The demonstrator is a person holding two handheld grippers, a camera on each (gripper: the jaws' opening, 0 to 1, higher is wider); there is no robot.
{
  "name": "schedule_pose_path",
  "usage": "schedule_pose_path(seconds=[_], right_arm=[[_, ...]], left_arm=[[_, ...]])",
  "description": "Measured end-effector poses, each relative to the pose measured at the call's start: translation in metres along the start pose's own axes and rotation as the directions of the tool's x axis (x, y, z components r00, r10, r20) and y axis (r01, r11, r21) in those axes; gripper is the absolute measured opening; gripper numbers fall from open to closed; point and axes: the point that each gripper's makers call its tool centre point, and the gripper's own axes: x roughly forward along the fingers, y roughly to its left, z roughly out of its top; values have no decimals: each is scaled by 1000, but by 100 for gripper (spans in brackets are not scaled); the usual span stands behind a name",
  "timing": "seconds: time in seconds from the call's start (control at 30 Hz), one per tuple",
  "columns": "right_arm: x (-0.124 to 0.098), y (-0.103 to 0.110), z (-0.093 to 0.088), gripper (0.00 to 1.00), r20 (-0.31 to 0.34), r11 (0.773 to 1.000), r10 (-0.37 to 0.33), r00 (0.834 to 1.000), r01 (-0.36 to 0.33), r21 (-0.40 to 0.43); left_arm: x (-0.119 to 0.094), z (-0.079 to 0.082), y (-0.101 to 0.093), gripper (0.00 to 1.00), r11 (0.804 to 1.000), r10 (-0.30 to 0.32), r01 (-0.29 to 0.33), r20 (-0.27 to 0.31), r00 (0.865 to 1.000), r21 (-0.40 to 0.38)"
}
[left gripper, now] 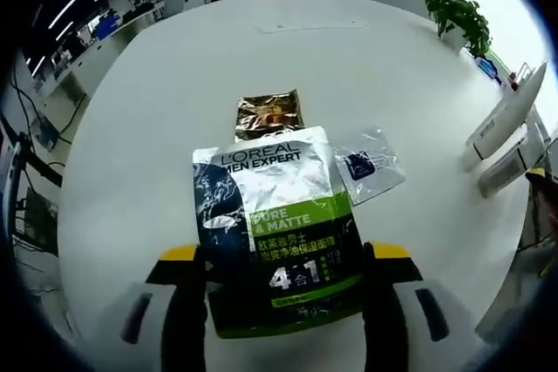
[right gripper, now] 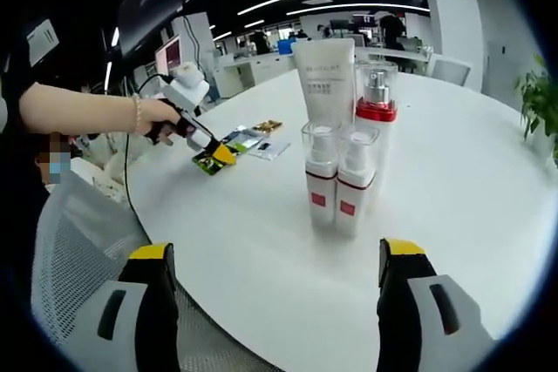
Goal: Arrange the skincare products in the storage area until every visible bottle or jar stands upright without overlapping.
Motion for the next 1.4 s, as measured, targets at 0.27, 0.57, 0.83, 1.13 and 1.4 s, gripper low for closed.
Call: schedule_pose_path(seconds=[0.27,0.57,0.83,1.13,1.4], right_arm=[[0,-1,0,96,1,1000,-5,1000,5,2],[-1,-2,0,95,-1,1000,-11,1000,11,1],[-1,-2,1,94,-1,1000,-13,1000,13,-3],[0,1,2,94,0,1000,3,1000,-3,-11],[0,3,4,93,11,1000,11,1000,-11,-18]], left_arm=[[-1,1,2,49,1000,9,-8,69,998,-2],[-3,9,2,6,998,48,-55,162,986,43],[-6,8,3,3,998,35,-22,240,970,-57],[-19,4,-2,1,997,18,3,269,963,-76],[-44,-7,-9,0,996,-1,26,289,957,-84]])
